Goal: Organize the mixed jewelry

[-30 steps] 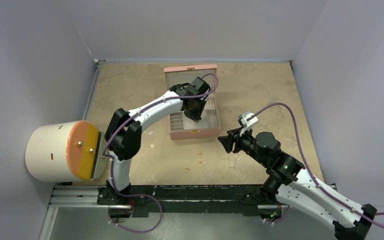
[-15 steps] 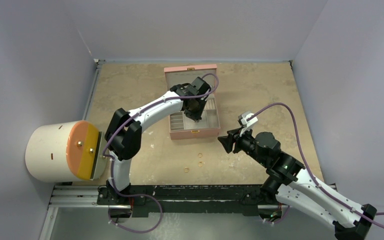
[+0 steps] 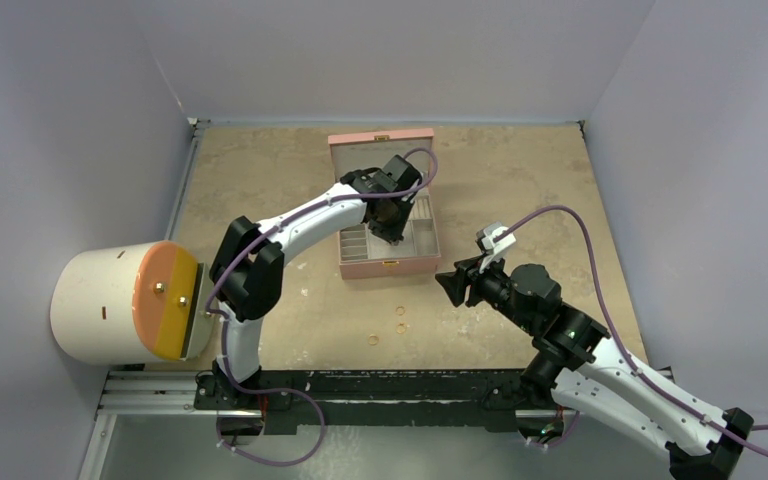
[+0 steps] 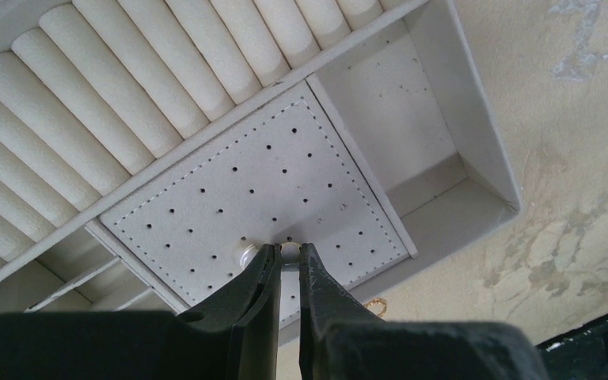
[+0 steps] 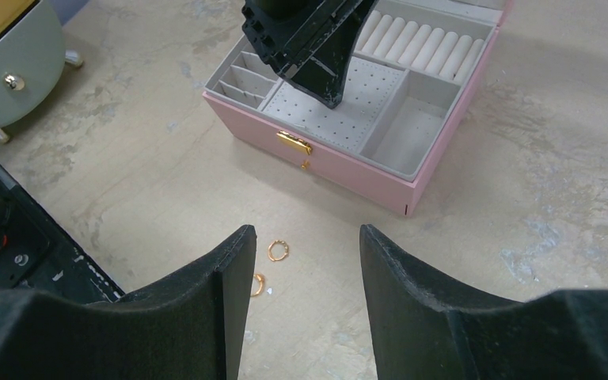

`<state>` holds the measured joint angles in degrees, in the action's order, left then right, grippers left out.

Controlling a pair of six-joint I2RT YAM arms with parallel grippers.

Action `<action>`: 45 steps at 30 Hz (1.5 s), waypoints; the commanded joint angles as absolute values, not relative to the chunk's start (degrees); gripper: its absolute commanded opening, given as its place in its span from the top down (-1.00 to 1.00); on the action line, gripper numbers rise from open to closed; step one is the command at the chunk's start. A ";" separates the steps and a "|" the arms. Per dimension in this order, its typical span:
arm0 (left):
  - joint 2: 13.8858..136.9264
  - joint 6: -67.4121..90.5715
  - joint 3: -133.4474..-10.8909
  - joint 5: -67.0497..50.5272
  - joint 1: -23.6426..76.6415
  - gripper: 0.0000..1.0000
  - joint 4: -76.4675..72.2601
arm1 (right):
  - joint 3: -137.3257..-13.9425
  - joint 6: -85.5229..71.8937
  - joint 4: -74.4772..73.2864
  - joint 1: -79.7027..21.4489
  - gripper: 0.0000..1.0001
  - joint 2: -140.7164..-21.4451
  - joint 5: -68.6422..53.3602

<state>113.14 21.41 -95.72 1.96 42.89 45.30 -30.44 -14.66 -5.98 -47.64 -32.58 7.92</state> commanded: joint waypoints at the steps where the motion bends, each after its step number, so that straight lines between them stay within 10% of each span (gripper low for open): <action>1: 113.78 20.74 -93.87 4.23 43.32 1.00 43.08 | -30.23 -15.61 -4.42 -47.81 -0.08 -32.30 7.47; 45: 102.99 20.82 -92.17 0.45 43.62 0.39 39.75 | -33.35 -17.54 -5.50 -47.81 -0.19 -36.24 7.76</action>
